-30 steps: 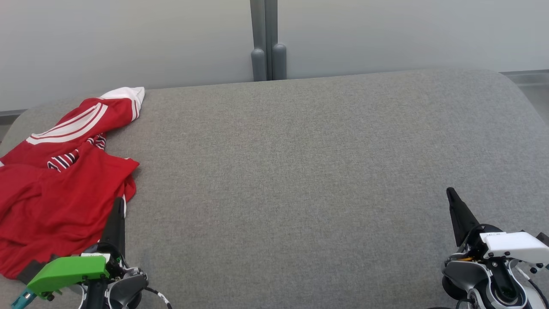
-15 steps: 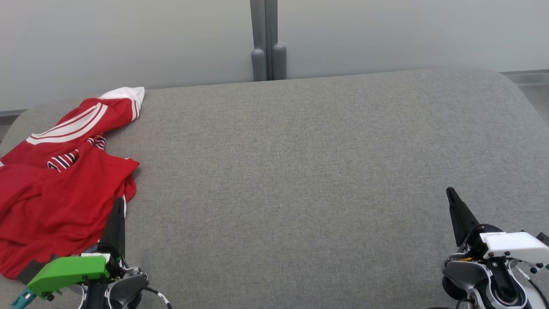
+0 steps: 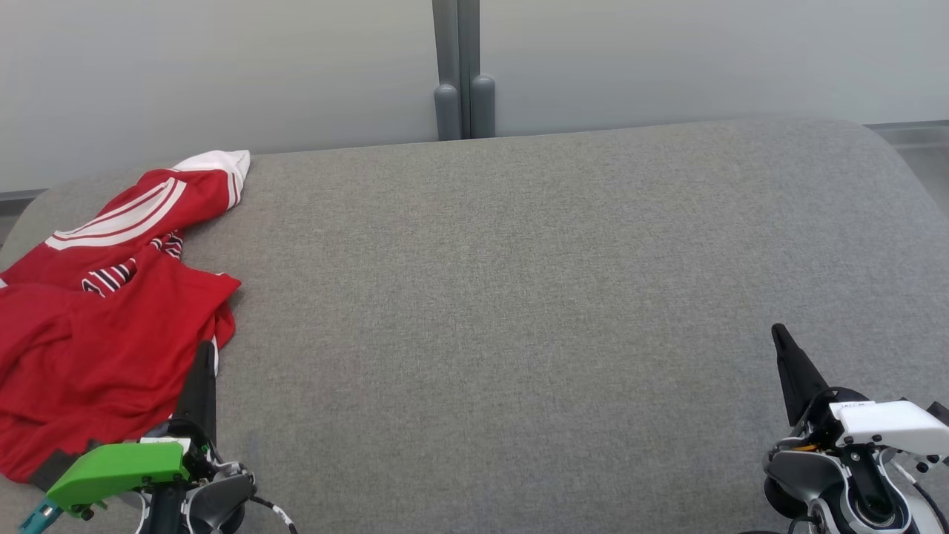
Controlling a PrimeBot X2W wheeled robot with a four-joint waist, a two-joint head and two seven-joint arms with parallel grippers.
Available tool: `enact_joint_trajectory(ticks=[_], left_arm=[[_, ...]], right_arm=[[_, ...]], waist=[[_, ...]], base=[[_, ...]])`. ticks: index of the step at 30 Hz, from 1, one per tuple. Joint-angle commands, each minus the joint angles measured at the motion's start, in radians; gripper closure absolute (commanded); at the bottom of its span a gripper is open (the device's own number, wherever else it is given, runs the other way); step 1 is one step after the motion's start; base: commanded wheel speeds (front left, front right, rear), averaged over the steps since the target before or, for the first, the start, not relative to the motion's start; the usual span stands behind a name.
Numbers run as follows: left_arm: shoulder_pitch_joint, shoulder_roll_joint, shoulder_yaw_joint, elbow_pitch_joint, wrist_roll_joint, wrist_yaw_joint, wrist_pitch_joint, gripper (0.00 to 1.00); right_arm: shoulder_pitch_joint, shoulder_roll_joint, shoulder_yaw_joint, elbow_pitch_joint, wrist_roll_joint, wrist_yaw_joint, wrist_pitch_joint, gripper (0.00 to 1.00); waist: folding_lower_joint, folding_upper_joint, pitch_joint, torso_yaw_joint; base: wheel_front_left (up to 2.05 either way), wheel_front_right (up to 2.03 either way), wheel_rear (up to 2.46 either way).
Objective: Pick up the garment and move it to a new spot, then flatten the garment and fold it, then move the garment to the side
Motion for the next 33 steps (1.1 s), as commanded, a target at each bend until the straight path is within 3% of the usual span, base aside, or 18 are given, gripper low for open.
enact_joint_trajectory(ticks=[1,33], left_arm=[[-0.013,0.007,0.002,-0.002,0.001,-0.006,-0.001,1.0],[-0.013,0.007,0.002,-0.002,0.001,-0.006,-0.001,1.0]], right_arm=[[-0.009,-0.005,0.001,-0.004,0.005,0.0,0.002,1.0],[-0.009,-0.005,0.001,-0.004,0.005,0.0,0.002,1.0]], waist=[[0.0,0.0,0.0,0.0],[0.0,0.0,0.0,0.0]], base=[[0.0,0.0,0.0],[0.0,0.0,0.0]])
